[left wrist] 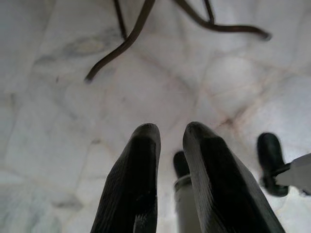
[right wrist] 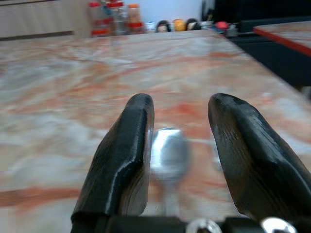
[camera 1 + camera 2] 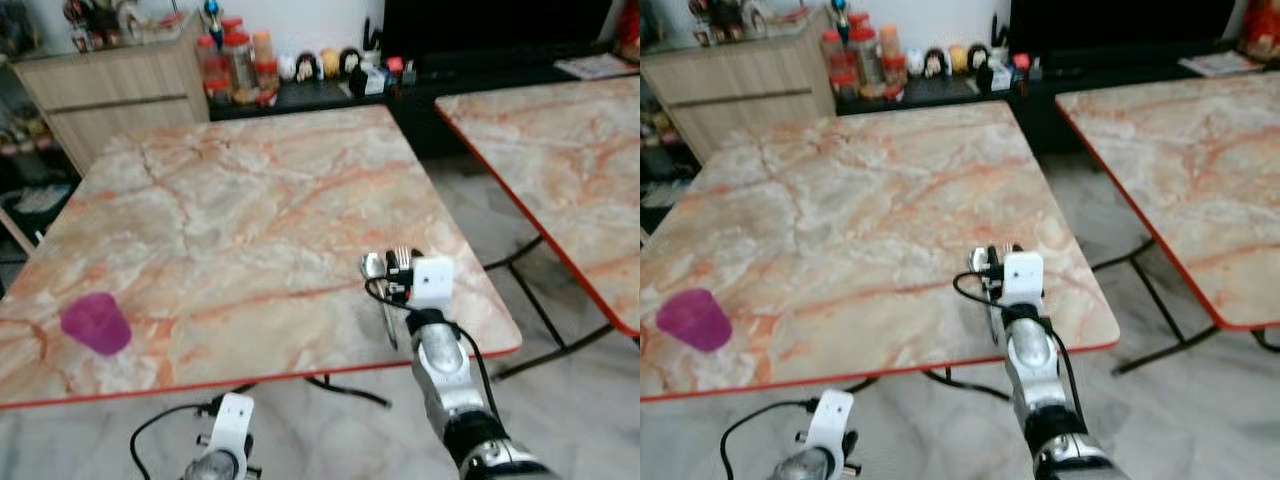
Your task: Setting the table
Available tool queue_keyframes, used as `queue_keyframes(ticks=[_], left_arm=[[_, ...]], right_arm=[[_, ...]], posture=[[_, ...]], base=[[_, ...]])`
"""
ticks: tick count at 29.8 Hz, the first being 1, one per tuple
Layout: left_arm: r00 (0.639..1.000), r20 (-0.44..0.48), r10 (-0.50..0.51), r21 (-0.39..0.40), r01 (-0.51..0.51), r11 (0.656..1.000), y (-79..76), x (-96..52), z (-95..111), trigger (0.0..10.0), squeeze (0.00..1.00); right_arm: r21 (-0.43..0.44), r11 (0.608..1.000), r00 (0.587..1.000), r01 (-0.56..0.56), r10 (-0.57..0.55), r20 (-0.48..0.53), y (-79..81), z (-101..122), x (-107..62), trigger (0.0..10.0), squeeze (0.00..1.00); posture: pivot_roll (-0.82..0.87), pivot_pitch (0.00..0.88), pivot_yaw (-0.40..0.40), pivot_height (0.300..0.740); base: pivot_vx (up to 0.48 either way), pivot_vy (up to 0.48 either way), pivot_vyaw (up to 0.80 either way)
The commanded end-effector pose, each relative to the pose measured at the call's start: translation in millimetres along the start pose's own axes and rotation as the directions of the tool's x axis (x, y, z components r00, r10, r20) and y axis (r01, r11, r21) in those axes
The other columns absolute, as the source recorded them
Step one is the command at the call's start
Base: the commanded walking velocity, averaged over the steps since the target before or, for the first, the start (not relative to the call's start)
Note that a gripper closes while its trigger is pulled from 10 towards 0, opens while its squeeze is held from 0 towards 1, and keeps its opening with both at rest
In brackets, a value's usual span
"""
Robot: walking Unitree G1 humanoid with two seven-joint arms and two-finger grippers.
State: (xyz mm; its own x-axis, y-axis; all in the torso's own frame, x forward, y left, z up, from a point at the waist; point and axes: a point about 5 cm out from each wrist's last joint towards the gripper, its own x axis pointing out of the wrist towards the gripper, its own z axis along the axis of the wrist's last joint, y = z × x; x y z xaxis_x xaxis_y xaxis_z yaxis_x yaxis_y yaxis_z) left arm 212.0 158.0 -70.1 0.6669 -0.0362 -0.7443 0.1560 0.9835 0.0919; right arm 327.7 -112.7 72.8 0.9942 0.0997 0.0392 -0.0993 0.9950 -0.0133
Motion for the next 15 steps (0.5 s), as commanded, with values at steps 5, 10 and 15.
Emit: queue_keyframes(ticks=[5, 10, 15], left_arm=[[1.000, -0.031, 0.005, 0.018, -0.005, 1.000, 3.2, -1.5, -7.6, 10.0, 0.00], [0.999, -0.049, 0.002, 0.027, 0.000, 1.000, 2.9, -2.3, -11.4, 10.0, 0.00], [0.999, -0.051, -0.001, 0.027, 0.003, 1.000, 2.8, -2.3, -11.8, 10.0, 0.00]], right_arm=[[-0.012, 1.000, 0.999, 0.021, -0.021, -0.031, -0.8, -6.6, -4.8, 10.0, 0.00], [-0.009, 0.996, 0.991, 0.094, -0.095, -0.098, -6.1, -11.0, -3.0, 10.0, 0.00], [-0.007, 0.993, 0.982, 0.122, -0.121, -0.144, -5.6, -11.1, 1.7, 10.0, 0.00]], posture=[[-0.08, 0.000, 0.072, 0.740], [-0.08, 0.000, 0.075, 0.740], [-0.08, 0.000, 0.075, 0.740]], base=[[0.000, 0.000, 0.00], [0.000, 0.000, 0.00], [0.000, 0.000, 0.00]])
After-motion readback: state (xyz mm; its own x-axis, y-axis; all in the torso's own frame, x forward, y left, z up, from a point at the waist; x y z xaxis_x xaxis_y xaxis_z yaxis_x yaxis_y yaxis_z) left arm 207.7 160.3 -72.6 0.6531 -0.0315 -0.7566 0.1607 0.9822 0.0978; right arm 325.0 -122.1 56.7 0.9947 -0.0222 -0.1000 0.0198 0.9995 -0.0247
